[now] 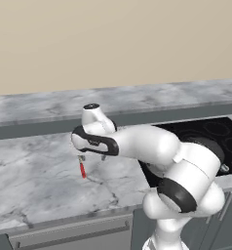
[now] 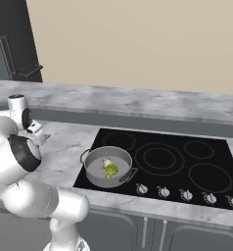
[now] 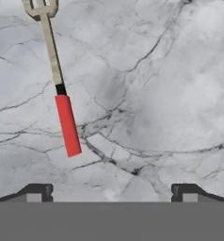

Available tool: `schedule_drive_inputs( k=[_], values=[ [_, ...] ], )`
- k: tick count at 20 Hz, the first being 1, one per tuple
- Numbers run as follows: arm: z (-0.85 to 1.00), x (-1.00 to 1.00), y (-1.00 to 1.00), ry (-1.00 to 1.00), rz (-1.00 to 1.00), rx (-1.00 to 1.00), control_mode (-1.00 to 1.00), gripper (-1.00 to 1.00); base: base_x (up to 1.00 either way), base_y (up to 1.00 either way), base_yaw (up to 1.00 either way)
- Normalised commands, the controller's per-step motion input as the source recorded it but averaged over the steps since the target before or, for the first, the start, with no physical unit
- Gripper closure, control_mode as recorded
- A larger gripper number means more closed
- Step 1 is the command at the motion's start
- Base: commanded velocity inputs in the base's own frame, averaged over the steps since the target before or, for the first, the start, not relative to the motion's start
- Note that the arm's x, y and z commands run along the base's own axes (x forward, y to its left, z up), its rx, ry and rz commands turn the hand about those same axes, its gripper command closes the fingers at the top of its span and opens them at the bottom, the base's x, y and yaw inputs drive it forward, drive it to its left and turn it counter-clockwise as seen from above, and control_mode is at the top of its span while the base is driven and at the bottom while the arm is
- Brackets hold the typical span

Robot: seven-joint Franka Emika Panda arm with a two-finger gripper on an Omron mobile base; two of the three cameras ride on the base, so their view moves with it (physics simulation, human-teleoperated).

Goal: Put the garlic and broccoli in the pot. Retrieve the spatula and lightly stir the vegetables in the pot.

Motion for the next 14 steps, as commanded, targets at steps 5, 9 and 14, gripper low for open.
schedule_drive_inputs(
  k=[5,9,14],
  values=[
    [-0.36,0.2,0.32,0.13,0.08,0.0,-1.0,-1.0,0.0,0.0,0.0],
    [-0.23,0.03,0.31,0.0,0.06,0.0,-1.0,-1.0,0.0,0.0,0.0],
    [-0.32,-0.03,0.09,0.0,0.01,-0.02,-1.0,-1.0,0.0,0.0,0.0]
  ],
)
